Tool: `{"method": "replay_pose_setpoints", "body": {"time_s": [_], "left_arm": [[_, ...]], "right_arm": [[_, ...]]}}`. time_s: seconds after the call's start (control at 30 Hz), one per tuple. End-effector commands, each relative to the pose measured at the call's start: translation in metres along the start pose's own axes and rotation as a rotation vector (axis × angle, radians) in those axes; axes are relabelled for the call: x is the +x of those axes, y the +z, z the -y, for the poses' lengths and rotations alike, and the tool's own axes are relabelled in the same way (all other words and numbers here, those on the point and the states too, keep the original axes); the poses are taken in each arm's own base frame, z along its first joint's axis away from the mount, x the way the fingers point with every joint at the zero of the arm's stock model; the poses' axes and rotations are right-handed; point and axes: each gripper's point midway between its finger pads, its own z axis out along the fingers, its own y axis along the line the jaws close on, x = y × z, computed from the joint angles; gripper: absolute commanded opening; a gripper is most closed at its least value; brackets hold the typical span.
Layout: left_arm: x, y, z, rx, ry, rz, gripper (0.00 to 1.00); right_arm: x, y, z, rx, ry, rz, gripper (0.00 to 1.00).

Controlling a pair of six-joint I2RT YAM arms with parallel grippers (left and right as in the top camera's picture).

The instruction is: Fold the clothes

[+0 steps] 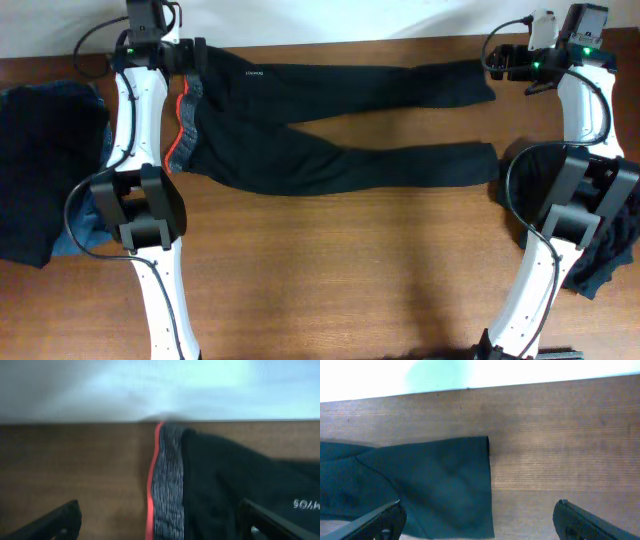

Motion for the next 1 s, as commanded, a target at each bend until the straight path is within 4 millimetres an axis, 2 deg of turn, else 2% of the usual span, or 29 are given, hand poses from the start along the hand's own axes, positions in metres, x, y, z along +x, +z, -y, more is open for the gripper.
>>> {"method": "replay_pose_setpoints", "body": {"time_s": [0.0,0.07,0.13,0.33,0.4,0.5,0.6,0.73,0.8,0.9,0.97], "left_arm": [[0.019,0.000,-0.005,-0.008,-0.007,-0.078,0.99],[0.033,-0.002,-0.004,-0.004,-0.007,-0.137,0.99],[0.058,-0.010,-0.001,0.010,-0.008,-0.247,0.99],[0.100,-0.035,0.008,0.057,-0.017,-0.450,0.99],[0.104,-0.048,0.009,0.061,-0.024,-0.489,0.99],[0.094,-0.084,0.008,0.053,-0.059,-0.505,0.99],[0.084,-0.110,0.009,0.054,-0.059,-0.496,0.99],[0.070,-0.155,0.010,0.051,-0.070,-0.473,0.99],[0.057,-0.174,0.022,0.119,-0.099,-0.427,0.99],[0.046,-0.193,0.038,0.197,-0.105,-0.386,0.99],[0.041,-0.204,0.047,0.208,-0.085,-0.364,0.99]], "right_arm": [[-0.002,-0.009,-0.002,-0.011,0.080,-0.007,0.99],[0.008,-0.011,-0.015,-0.077,0.103,-0.050,0.98],[0.032,-0.015,-0.032,-0.150,0.158,-0.150,0.99],[0.067,-0.027,-0.043,-0.171,0.232,-0.304,0.99],[0.073,-0.035,-0.048,-0.176,0.248,-0.337,0.99],[0.075,-0.066,-0.054,-0.139,0.256,-0.384,0.99],[0.073,-0.093,-0.063,-0.132,0.262,-0.406,0.99],[0.076,-0.147,-0.083,-0.114,0.277,-0.452,0.99],[0.080,-0.171,-0.094,-0.115,0.298,-0.480,0.99],[0.090,-0.194,-0.108,-0.100,0.292,-0.536,0.99],[0.097,-0.207,-0.117,-0.027,0.253,-0.575,0.99]]}}
